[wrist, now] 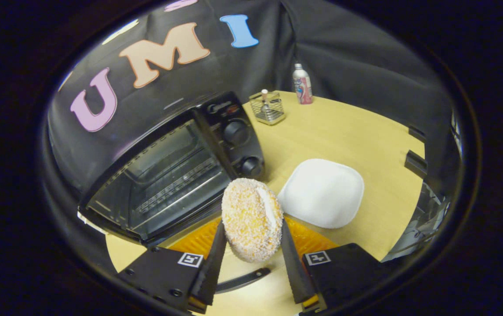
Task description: Open the toaster oven, put the food inside, and close the toaster oven door.
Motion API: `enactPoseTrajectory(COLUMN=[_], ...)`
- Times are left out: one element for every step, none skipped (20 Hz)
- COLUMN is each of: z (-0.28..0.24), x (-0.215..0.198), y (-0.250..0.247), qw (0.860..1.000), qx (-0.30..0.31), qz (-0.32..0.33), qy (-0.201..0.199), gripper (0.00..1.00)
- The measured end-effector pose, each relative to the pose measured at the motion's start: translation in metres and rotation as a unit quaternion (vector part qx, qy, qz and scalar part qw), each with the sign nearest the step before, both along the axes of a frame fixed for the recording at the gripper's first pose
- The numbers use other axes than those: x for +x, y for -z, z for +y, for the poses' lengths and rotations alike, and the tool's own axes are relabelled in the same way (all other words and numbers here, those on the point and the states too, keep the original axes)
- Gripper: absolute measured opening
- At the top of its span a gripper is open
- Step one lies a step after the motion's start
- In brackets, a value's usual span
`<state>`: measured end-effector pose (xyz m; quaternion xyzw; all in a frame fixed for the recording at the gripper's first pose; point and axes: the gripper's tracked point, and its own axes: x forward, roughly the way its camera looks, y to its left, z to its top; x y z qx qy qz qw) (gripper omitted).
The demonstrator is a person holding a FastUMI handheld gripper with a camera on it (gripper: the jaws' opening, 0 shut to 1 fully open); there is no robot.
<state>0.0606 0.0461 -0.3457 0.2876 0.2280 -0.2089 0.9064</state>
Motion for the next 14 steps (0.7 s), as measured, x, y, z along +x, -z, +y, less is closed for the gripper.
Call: enactPoseTrajectory(z=[0.011, 0.024, 0.038, 0.051, 0.060, 0.066, 0.072, 0.078, 0.084, 0.089, 0.093, 0.095, 0.096, 0.098], x=[0.006, 0.013, 0.019, 0.026, 0.029, 0.034, 0.040, 0.046, 0.052, 0.058, 0.063, 0.068, 0.075, 0.082], y=[-0.005, -0.009, -0.010, -0.008, -0.010, -0.012, -0.012, -0.012, -0.014, -0.017, -0.020, -0.024, -0.027, -0.031], qw=[1.000, 1.000, 1.000, 0.999, 0.999, 0.999, 0.999, 0.998, 0.997, 0.997, 0.996, 0.994, 0.993, 0.991], qx=[0.000, 0.006, 0.016, 0.026, 0.035, 0.039, 0.045, 0.055, 0.065, 0.072, 0.080, 0.089, 0.098, 0.108], qz=[-0.007, -0.012, -0.013, -0.014, -0.014, -0.019, -0.025, -0.028, -0.033, -0.040, -0.047, -0.056, -0.066, -0.074], qy=[-0.003, -0.010, -0.018, -0.026, -0.028, -0.023, -0.016, -0.013, -0.012, -0.011, -0.008, -0.003, 0.001, 0.003], gripper=[0.69, 0.69, 0.69, 0.69, 0.69, 0.69, 0.69, 0.69, 0.69, 0.69, 0.69, 0.69, 0.69, 0.69])
